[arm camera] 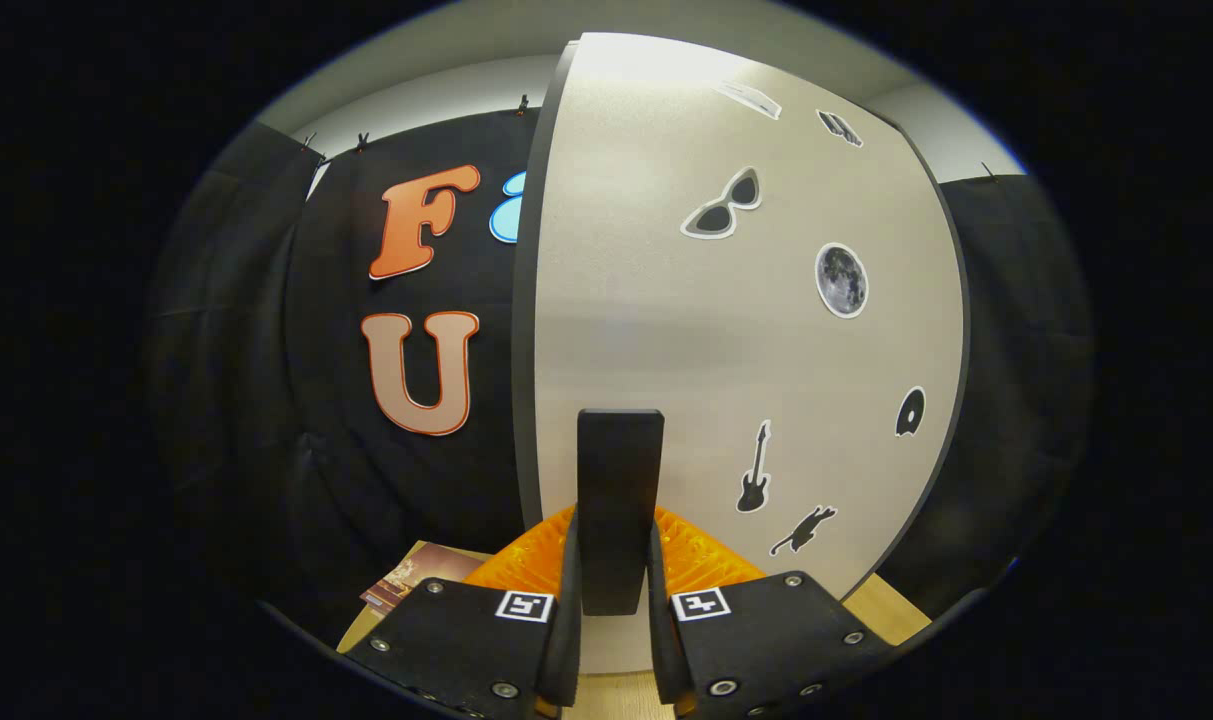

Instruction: Open the shoe cabinet door, grab the shoes and put them into the shoe cabinet, then close the shoe cabinet door.

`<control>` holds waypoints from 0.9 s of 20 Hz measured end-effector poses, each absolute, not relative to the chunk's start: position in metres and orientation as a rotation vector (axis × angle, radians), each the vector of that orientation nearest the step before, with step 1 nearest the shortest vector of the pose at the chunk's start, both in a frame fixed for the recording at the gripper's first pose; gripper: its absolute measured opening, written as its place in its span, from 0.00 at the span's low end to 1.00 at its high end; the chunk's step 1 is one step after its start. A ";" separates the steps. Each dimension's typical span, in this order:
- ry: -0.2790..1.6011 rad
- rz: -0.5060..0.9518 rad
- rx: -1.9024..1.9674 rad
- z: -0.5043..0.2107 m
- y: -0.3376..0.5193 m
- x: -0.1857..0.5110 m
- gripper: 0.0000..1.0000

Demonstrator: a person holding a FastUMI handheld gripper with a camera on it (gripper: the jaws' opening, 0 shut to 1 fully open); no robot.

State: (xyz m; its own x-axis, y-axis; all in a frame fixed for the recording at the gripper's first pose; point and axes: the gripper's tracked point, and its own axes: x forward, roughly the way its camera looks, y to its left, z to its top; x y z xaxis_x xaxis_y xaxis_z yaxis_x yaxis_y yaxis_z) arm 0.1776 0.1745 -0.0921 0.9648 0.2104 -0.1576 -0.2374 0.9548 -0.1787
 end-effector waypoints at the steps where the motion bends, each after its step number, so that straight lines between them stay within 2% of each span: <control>1: 0.140 0.239 -0.202 -0.091 0.170 0.166 0.29; 7: 0.150 0.258 -0.197 -0.089 0.130 0.114 0.29; 18: 0.165 0.186 -0.175 -0.079 0.071 0.059 0.27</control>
